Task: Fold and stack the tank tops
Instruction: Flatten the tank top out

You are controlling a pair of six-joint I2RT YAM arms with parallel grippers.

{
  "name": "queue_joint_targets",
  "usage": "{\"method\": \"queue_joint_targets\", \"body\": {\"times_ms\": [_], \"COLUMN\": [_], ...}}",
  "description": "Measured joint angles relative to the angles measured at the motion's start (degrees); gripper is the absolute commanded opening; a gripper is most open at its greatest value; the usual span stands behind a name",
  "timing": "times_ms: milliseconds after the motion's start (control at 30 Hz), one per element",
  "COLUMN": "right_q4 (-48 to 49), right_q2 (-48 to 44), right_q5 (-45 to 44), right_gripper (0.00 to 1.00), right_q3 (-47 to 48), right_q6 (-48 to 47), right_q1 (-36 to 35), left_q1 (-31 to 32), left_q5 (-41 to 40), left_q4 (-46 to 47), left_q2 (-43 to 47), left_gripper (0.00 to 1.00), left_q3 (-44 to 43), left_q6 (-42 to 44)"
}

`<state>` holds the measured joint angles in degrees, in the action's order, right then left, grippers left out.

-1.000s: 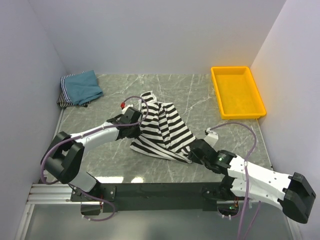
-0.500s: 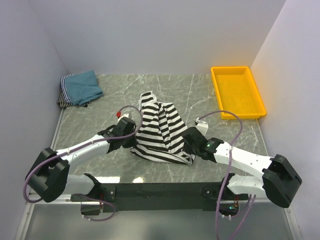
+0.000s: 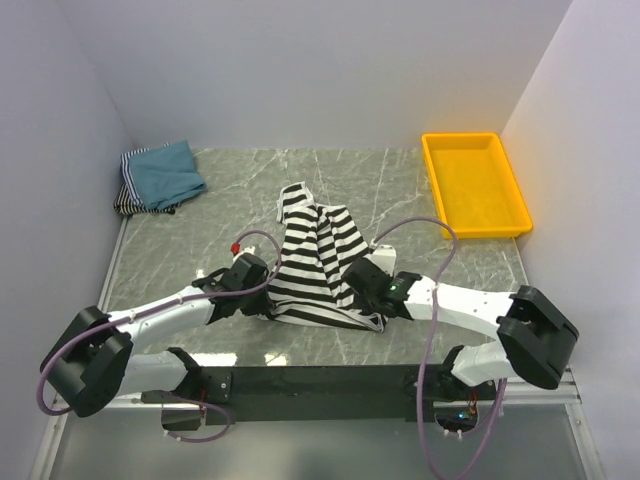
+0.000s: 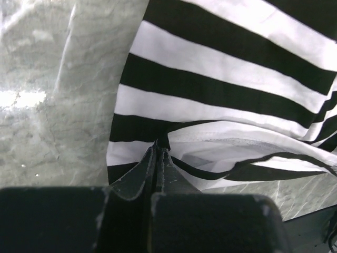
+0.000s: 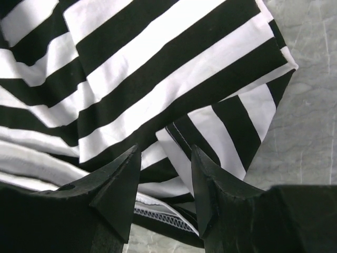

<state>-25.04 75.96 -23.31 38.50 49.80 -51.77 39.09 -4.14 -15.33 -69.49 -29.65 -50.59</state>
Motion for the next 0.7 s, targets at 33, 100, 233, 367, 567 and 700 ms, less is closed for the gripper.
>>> {"method": "queue_joint_targets", "body": {"times_ms": [33,100,233,367,567,700], "right_q4": [-0.28,-0.85,-2.51,-3.3,-4.52,-7.28], "right_q2": [0.9,2.08,4.85,8.09,8.52,4.42], "right_q5": [-0.44,-1.33,-2.71,-3.3,-5.09,-6.99], "right_gripper": [0.5,0.5,0.48,0.41,0.12,0.0], "right_q3": [0.55,1.18,2.64,3.98,4.0,4.0], "right_q6": [0.02,0.07,0.0,-0.07,0.87,2.01], "right_q1": [-0.24,-0.46,-0.5,-0.5,-0.5,-0.5], "left_q1": [0.0,0.0,0.02,0.07,0.11,0.11], "left_q5": [0.02,0.04,0.04,0.04,-0.11,-1.49], "left_q4": [0.07,0.09,0.5,0.92,0.44,-1.55], "left_q2": [0.31,0.7,1.38,1.62,3.67,7.17], "left_gripper": [0.01,0.01,0.01,0.01,0.01,0.0], "left_q3": [0.39,0.76,1.11,1.14,1.18,1.14], "left_q6": [-0.13,-0.2,-0.17,-0.17,-0.33,-1.18]}}
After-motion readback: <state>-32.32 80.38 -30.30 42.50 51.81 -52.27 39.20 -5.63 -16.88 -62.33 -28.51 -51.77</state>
